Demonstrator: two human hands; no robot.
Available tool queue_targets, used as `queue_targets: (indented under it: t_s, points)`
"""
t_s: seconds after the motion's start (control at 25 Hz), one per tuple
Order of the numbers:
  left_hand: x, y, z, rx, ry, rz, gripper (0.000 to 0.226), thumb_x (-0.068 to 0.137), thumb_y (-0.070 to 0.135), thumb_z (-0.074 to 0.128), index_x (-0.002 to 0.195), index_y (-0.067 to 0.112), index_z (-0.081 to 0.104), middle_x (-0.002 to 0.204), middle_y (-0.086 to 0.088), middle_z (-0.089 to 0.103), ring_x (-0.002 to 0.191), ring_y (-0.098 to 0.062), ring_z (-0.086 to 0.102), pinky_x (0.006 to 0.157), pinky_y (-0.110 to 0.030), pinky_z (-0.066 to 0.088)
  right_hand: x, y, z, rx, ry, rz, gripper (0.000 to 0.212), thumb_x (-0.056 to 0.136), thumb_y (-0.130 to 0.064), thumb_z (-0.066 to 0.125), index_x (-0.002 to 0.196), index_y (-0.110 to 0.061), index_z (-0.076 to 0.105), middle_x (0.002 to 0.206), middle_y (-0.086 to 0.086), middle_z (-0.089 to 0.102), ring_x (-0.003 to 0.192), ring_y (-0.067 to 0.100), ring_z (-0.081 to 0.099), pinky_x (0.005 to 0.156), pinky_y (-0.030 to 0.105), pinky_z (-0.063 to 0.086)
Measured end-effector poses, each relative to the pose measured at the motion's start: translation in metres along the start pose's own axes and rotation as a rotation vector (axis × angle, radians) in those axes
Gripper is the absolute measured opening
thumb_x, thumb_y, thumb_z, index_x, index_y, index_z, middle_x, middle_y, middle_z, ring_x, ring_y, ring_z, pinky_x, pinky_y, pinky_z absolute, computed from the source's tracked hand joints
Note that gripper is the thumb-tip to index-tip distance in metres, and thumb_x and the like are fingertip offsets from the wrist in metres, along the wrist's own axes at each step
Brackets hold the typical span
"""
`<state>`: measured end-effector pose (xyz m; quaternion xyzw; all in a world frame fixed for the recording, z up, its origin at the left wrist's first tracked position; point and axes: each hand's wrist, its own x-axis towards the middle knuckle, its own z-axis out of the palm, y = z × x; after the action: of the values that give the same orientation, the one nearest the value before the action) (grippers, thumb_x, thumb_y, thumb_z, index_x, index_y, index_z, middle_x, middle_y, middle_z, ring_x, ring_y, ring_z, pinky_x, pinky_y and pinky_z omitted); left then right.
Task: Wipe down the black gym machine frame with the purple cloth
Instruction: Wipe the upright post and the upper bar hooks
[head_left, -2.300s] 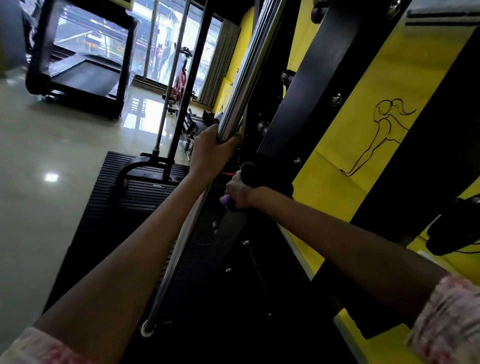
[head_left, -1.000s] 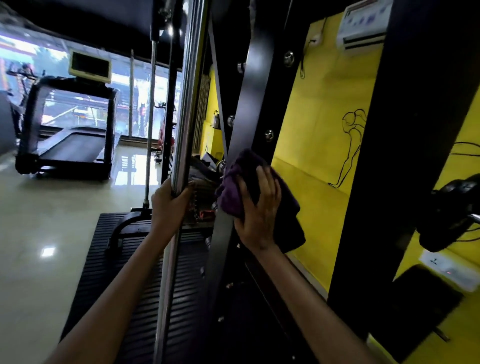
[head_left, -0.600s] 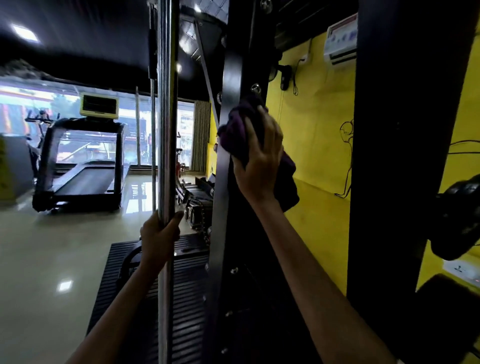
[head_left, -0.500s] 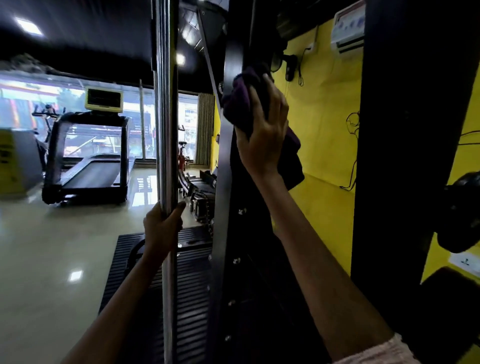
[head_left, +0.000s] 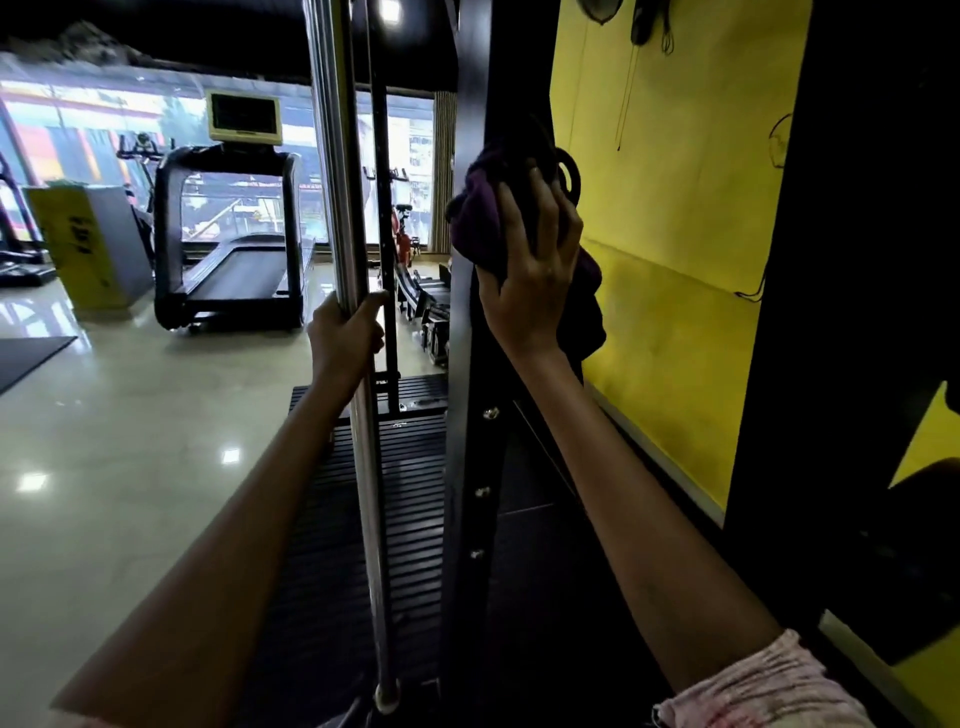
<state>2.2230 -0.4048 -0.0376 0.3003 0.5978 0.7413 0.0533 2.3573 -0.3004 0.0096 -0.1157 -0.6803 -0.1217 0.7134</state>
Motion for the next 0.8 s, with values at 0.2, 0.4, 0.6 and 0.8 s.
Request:
queue_targets:
  t_s: [0.2,0.4,0.6,0.8]
  points:
    - [0.0,0.001,0.0,0.051,0.006,-0.015,0.019,0.086,0.02,0.065,0.069,0.018,0.056,0.038,0.007,0.051,0.035,-0.006,0.047,0.048,-0.023,0.038,-0.083,-0.007,-0.013,0.015,-0.113,0.058,0.033,0.095,-0.021,0.044,0.128,-0.017,0.045,0.138,0.009,0.034,0.128,0.037,0.034,0.106,0.05,0.035]
    - [0.0,-0.007,-0.005,0.005,-0.052,0.03,0.013,0.084,0.013,0.065,0.077,0.013,0.055,0.055,-0.002,0.053,0.041,-0.007,0.048,0.051,-0.026,0.04,-0.164,-0.015,-0.032,-0.189,-0.357,-0.07,0.032,0.102,-0.032,0.033,0.128,-0.022,0.049,0.139,0.008,0.037,0.129,0.038,0.033,0.102,0.054,0.033]
    - [-0.001,-0.01,-0.012,0.014,-0.136,0.06,0.022,0.08,0.018,0.066,0.074,0.023,0.046,0.066,-0.001,0.055,0.061,-0.019,0.053,0.06,-0.033,0.044,-0.177,-0.016,-0.042,-0.396,-0.601,-0.425,0.04,0.089,-0.013,0.045,0.126,-0.014,0.061,0.134,0.008,0.056,0.13,0.034,0.036,0.114,0.051,0.012]
    - [-0.008,-0.015,-0.023,0.135,-0.263,0.179,0.017,0.086,0.011,0.064,0.087,0.015,0.048,0.07,0.009,0.055,0.057,0.01,0.054,0.053,-0.009,0.039,-0.197,-0.037,-0.043,-0.637,-1.075,-0.656,0.044,0.078,-0.004,0.037,0.102,-0.003,0.073,0.109,0.016,0.069,0.108,0.039,0.062,0.119,0.044,-0.002]
